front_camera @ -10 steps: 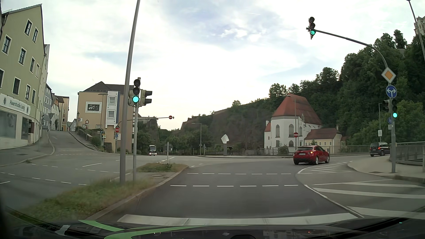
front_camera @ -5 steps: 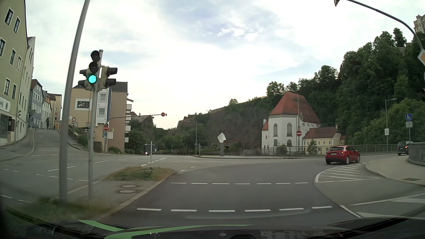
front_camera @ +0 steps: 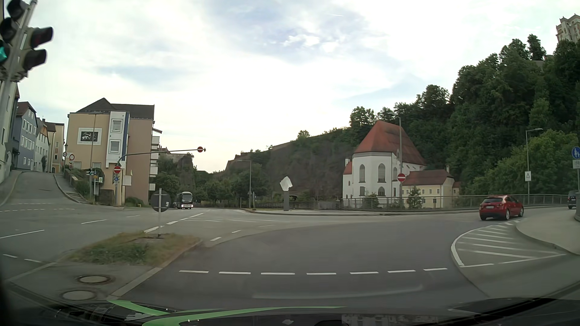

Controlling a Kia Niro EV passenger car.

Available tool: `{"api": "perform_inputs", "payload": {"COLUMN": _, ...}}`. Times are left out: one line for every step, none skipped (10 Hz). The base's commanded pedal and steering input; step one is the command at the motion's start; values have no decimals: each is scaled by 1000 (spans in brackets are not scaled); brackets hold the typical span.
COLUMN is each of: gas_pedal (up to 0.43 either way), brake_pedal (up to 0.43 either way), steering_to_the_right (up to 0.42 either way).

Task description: Follow the waypoints while adhering to traffic rules and regulations

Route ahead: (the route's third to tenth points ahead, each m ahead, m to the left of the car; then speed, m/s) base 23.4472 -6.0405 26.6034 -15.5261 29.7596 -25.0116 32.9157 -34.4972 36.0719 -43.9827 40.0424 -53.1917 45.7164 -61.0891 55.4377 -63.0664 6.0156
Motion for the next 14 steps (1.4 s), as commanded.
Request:
{"api": "perform_inputs", "payload": {"gas_pedal": 67, "brake_pedal": 0, "steering_to_the_right": 120}}
{"api": "perform_inputs", "payload": {"gas_pedal": 98, "brake_pedal": 0, "steering_to_the_right": 126}}
{"api": "perform_inputs", "payload": {"gas_pedal": 130, "brake_pedal": 0, "steering_to_the_right": 131}}
{"api": "perform_inputs", "payload": {"gas_pedal": 130, "brake_pedal": 0, "steering_to_the_right": 137}}
{"api": "perform_inputs", "payload": {"gas_pedal": 157, "brake_pedal": 0, "steering_to_the_right": 143}}
{"api": "perform_inputs", "payload": {"gas_pedal": 157, "brake_pedal": 0, "steering_to_the_right": 150}}
{"api": "perform_inputs", "payload": {"gas_pedal": 157, "brake_pedal": 0, "steering_to_the_right": 158}}
{"api": "perform_inputs", "payload": {"gas_pedal": 157, "brake_pedal": 0, "steering_to_the_right": 167}}
{"api": "perform_inputs", "payload": {"gas_pedal": 157, "brake_pedal": 0, "steering_to_the_right": 174}}
{"api": "perform_inputs", "payload": {"gas_pedal": 157, "brake_pedal": 0, "steering_to_the_right": 178}}
{"api": "perform_inputs", "payload": {"gas_pedal": 157, "brake_pedal": 0, "steering_to_the_right": 180}}
{"api": "perform_inputs", "payload": {"gas_pedal": 157, "brake_pedal": 0, "steering_to_the_right": 181}}
{"api": "perform_inputs", "payload": {"gas_pedal": 157, "brake_pedal": 0, "steering_to_the_right": 181}}
{"api": "perform_inputs", "payload": {"gas_pedal": 157, "brake_pedal": 0, "steering_to_the_right": 181}}
